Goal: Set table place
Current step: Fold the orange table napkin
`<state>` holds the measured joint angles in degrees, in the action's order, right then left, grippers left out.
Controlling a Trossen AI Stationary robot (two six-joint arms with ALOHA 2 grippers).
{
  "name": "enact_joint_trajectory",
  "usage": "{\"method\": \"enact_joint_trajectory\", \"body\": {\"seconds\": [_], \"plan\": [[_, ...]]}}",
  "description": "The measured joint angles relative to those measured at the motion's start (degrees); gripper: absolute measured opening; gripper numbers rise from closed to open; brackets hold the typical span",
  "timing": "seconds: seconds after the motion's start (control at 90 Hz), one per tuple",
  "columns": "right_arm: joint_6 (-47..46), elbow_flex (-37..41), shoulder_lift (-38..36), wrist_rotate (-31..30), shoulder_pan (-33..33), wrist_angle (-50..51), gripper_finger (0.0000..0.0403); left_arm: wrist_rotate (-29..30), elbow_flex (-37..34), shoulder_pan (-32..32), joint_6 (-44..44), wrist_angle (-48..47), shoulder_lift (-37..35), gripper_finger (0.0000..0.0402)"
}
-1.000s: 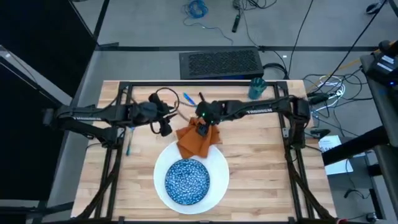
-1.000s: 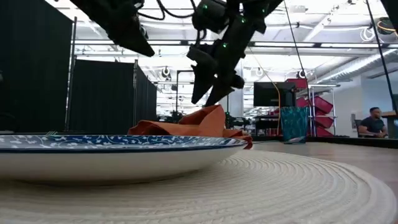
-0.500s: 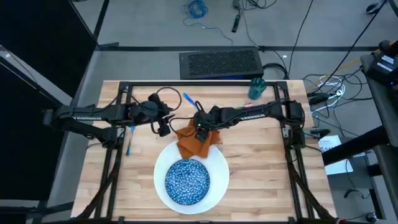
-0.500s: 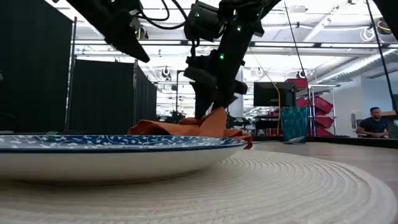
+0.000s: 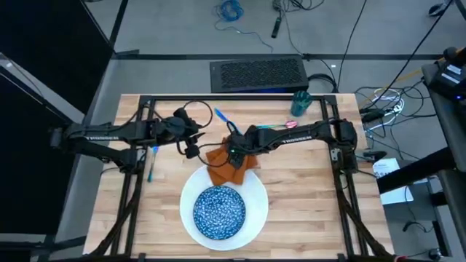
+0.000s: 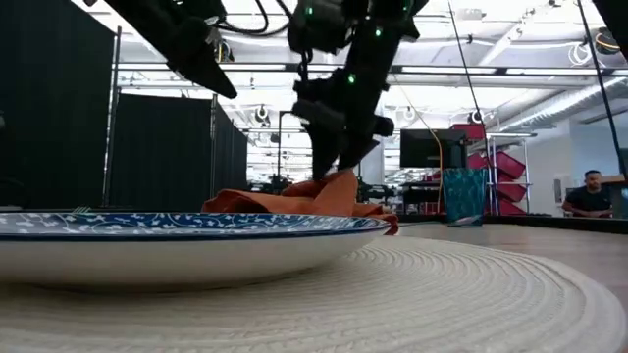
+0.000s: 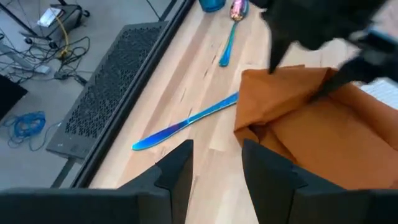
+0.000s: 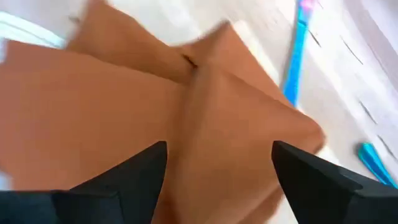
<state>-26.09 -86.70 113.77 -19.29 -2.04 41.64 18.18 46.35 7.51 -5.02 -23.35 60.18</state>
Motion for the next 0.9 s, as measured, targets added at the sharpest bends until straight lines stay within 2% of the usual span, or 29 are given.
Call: {"method": "enact_joint_trajectory", "body": {"seconds": [0.267, 0.356, 0.456, 0.6, 0.633, 0.789, 0.9], "plan": [[-0.1, 0.1, 1.8, 2.8, -0.7, 4.5, 0.0276, 0.0, 0.0, 0.0, 0.2, -1.2, 0.0, 0.0121], [-1.2, 0.1, 2.3, 2.7, -0.8, 5.9, 0.0263, 0.0, 0.0, 0.0, 0.1, -1.7, 0.0, 0.0121], [-0.9, 0.1, 2.4, 2.7, -1.5, 6.2, 0.0206, 0.0, 0.0, 0.0, 0.1, -1.5, 0.0, 0.0121], [2.9, 0.1, 2.2, 2.5, -2.8, 5.8, 0.0043, 0.0, 0.0, 0.0, 0.1, -1.6, 0.0, 0.0121], [4.4, 0.1, 2.2, 2.4, -3.0, 5.0, 0.0022, 0.0, 0.0, 0.0, 0.1, -1.7, 0.0, 0.0121], [7.2, -2.2, 2.2, 2.9, -3.7, 4.6, 0.0002, 0.0, 0.0, 0.0, 0.1, -1.7, 0.0, 0.0121], [10.4, -8.4, 2.2, 2.6, -4.0, 9.1, 0.0, 0.0, 0.0, 0.0, 0.1, -2.1, 0.0, 0.0121]]}}
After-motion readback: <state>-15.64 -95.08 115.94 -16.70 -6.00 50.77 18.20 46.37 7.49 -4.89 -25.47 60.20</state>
